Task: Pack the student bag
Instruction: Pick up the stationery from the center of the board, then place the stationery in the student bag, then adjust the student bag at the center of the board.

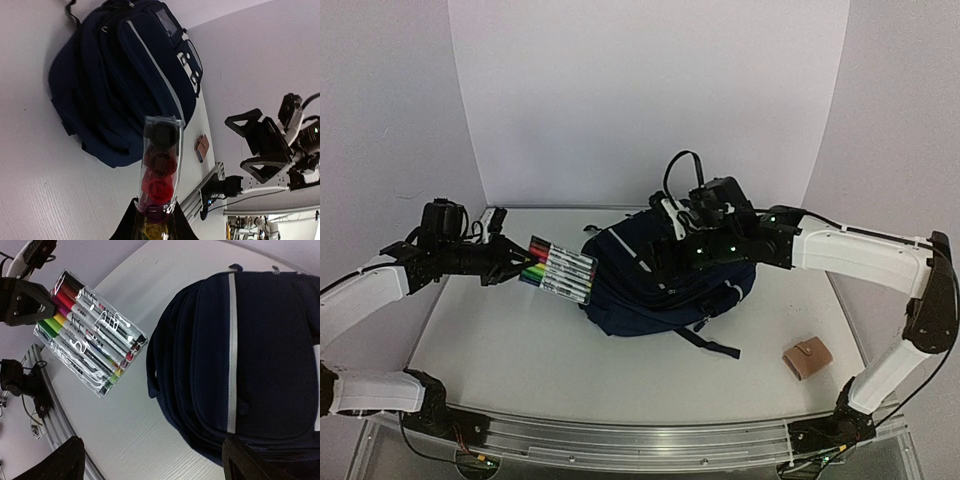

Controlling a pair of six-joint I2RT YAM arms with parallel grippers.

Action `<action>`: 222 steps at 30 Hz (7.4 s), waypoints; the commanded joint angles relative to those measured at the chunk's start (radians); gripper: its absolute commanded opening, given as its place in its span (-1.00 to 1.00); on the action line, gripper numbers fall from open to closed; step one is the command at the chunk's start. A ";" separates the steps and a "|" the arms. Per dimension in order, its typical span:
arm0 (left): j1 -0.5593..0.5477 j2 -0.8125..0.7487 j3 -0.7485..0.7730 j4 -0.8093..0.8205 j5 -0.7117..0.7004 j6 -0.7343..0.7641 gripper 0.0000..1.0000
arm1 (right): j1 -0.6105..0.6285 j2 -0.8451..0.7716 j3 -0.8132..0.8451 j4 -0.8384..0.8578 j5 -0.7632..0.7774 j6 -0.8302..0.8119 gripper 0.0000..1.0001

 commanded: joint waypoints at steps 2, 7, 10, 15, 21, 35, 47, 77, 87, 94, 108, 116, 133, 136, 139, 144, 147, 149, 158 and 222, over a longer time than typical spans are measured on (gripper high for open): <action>0.155 -0.045 0.033 -0.065 -0.091 -0.059 -1.00 | 0.072 0.148 0.203 -0.071 0.420 -0.088 0.84; 0.183 -0.056 -0.017 0.008 -0.125 -0.132 -0.99 | 0.099 0.317 0.353 -0.090 0.509 -0.147 0.69; 0.183 -0.070 -0.048 0.047 -0.133 -0.163 -1.00 | 0.100 0.409 0.431 -0.095 0.563 -0.165 0.61; 0.183 -0.111 -0.088 0.053 -0.147 -0.178 -1.00 | 0.100 0.534 0.500 -0.117 0.687 -0.188 0.61; 0.183 -0.138 -0.120 0.112 -0.071 -0.181 -0.99 | 0.100 0.637 0.531 -0.137 0.780 -0.211 0.38; 0.093 -0.096 -0.120 0.250 -0.069 -0.276 -0.99 | 0.084 0.455 0.571 -0.113 0.729 -0.025 -1.00; -0.056 0.092 -0.108 0.498 -0.147 -0.387 -1.00 | 0.033 0.293 0.502 -0.022 0.476 0.126 -1.00; -0.282 0.853 0.433 0.877 -0.312 -0.459 -1.00 | 0.062 0.150 0.384 0.129 0.386 0.260 -1.00; -0.328 0.994 0.568 0.788 -0.396 -0.374 -0.62 | 0.062 0.146 0.353 0.134 0.396 0.265 -1.00; -0.328 0.898 0.525 0.566 -0.498 -0.248 0.17 | 0.063 0.124 0.325 0.134 0.421 0.256 -1.00; -0.359 0.827 0.516 0.331 -0.539 -0.151 0.18 | 0.063 0.125 0.326 0.135 0.418 0.253 -1.00; -0.391 0.902 0.584 0.333 -0.515 -0.158 -0.16 | 0.062 0.113 0.321 0.134 0.419 0.254 -1.00; -0.430 1.008 0.658 0.602 -0.394 -0.112 -0.29 | 0.063 0.068 0.256 0.134 0.477 0.254 -1.00; -0.429 0.895 0.581 0.546 -0.455 -0.052 0.14 | 0.062 0.046 0.230 0.133 0.490 0.252 -1.00; -0.429 0.747 0.481 0.438 -0.514 -0.016 0.34 | 0.063 0.006 0.186 0.132 0.490 0.251 -0.88; -0.427 0.504 0.334 0.199 -0.627 0.002 0.51 | 0.063 -0.091 0.084 0.120 0.513 0.254 -0.26; -0.416 0.361 0.260 0.083 -0.699 -0.018 0.62 | 0.063 -0.157 0.024 0.096 0.546 0.263 0.41; -0.395 0.295 0.232 0.033 -0.715 -0.032 0.69 | 0.052 -0.196 -0.012 0.067 0.561 0.274 0.64; -0.218 0.238 0.227 0.046 -0.514 -0.017 0.87 | -0.182 -0.244 -0.202 0.029 0.395 0.365 0.92; -0.344 0.306 0.087 0.088 -0.418 0.136 0.56 | -0.309 -0.158 -0.370 0.116 0.043 0.412 0.89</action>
